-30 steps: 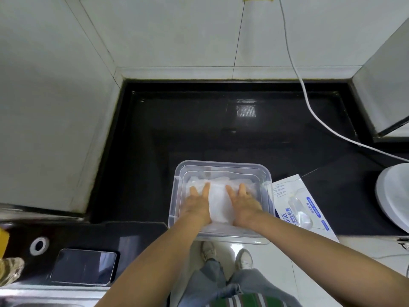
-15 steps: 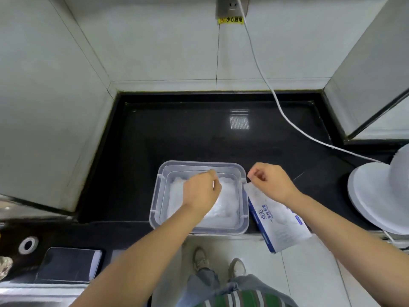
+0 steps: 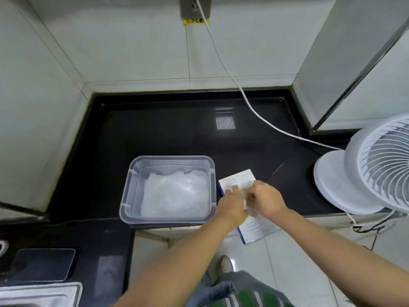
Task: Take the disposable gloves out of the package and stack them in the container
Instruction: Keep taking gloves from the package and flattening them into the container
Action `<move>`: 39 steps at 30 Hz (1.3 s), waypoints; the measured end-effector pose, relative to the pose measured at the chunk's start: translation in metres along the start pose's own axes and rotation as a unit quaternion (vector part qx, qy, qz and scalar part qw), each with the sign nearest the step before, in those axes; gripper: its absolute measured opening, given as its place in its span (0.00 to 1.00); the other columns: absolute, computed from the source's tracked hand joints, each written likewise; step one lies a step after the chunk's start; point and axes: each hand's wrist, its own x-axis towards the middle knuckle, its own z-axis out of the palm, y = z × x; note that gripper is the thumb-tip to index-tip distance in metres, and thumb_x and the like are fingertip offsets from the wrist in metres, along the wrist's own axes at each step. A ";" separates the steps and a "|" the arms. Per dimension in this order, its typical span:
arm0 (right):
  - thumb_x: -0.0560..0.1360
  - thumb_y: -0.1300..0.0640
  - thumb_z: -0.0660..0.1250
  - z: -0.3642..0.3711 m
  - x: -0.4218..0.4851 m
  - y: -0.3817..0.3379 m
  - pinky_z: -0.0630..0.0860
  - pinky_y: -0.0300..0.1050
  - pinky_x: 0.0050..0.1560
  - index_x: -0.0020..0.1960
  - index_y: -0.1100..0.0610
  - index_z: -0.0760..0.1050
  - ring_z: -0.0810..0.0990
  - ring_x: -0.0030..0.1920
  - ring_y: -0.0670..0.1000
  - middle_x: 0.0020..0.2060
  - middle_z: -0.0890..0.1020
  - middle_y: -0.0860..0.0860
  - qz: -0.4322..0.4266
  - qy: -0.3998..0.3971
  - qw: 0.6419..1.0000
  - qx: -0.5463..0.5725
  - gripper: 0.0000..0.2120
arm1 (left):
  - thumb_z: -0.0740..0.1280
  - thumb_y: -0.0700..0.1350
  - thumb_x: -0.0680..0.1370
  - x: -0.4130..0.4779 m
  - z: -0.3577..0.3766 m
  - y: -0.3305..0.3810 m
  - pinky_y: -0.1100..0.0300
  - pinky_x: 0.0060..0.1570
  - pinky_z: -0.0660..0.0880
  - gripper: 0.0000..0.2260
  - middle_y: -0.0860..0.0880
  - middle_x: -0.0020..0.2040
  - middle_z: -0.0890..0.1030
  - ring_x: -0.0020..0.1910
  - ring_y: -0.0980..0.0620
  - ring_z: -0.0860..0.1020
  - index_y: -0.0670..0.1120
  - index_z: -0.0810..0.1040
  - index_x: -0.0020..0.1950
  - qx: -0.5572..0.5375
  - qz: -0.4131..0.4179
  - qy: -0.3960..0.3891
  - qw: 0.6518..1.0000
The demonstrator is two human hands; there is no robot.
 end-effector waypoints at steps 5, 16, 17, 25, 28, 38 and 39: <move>0.74 0.63 0.70 0.000 -0.001 0.012 0.76 0.42 0.50 0.35 0.48 0.76 0.77 0.43 0.48 0.41 0.74 0.43 -0.034 -0.038 0.963 0.264 0.13 | 0.73 0.49 0.73 0.003 0.018 -0.009 0.52 0.62 0.73 0.48 0.40 0.74 0.57 0.66 0.42 0.71 0.47 0.41 0.79 0.013 -0.044 -0.017 0.999; 0.71 0.60 0.76 0.015 -0.018 0.027 0.76 0.41 0.41 0.44 0.55 0.78 0.77 0.36 0.48 0.39 0.79 0.49 0.028 0.003 0.939 0.344 0.07 | 0.75 0.49 0.71 0.004 0.027 -0.010 0.53 0.52 0.77 0.46 0.42 0.65 0.65 0.56 0.44 0.77 0.51 0.46 0.79 -0.011 -0.063 0.048 0.997; 0.71 0.60 0.75 0.015 -0.018 0.025 0.76 0.43 0.41 0.39 0.56 0.79 0.75 0.34 0.46 0.36 0.78 0.48 0.023 -0.001 0.954 0.300 0.05 | 0.75 0.50 0.71 0.004 0.027 -0.010 0.55 0.52 0.76 0.47 0.42 0.65 0.64 0.57 0.44 0.76 0.51 0.45 0.79 -0.011 -0.063 0.047 0.997; 0.72 0.63 0.72 0.019 -0.015 0.018 0.74 0.45 0.40 0.33 0.58 0.77 0.73 0.33 0.45 0.33 0.76 0.46 -0.046 0.065 0.942 0.326 0.10 | 0.76 0.51 0.70 0.004 0.027 -0.009 0.56 0.51 0.74 0.49 0.42 0.64 0.65 0.58 0.43 0.76 0.49 0.46 0.79 -0.030 -0.074 0.052 0.995; 0.74 0.62 0.71 0.015 -0.014 0.018 0.74 0.46 0.41 0.37 0.60 0.77 0.73 0.35 0.47 0.36 0.77 0.52 -0.039 0.103 0.916 0.386 0.08 | 0.77 0.50 0.69 0.005 0.027 -0.009 0.55 0.53 0.75 0.48 0.43 0.64 0.65 0.58 0.43 0.76 0.49 0.48 0.78 -0.038 -0.070 0.056 0.995; 0.74 0.52 0.73 -0.012 -0.007 0.010 0.77 0.49 0.50 0.48 0.61 0.75 0.77 0.41 0.49 0.41 0.78 0.51 0.032 -0.029 0.908 0.417 0.13 | 0.77 0.50 0.69 0.006 0.030 -0.010 0.54 0.55 0.75 0.47 0.44 0.64 0.65 0.59 0.44 0.76 0.50 0.49 0.78 -0.040 -0.060 0.055 0.996; 0.75 0.55 0.72 -0.010 -0.007 0.012 0.77 0.52 0.47 0.43 0.63 0.75 0.75 0.38 0.50 0.37 0.77 0.53 0.024 -0.027 0.917 0.396 0.11 | 0.77 0.50 0.69 0.006 0.030 -0.010 0.54 0.56 0.75 0.47 0.44 0.64 0.65 0.59 0.44 0.76 0.49 0.50 0.78 -0.035 -0.060 0.055 0.996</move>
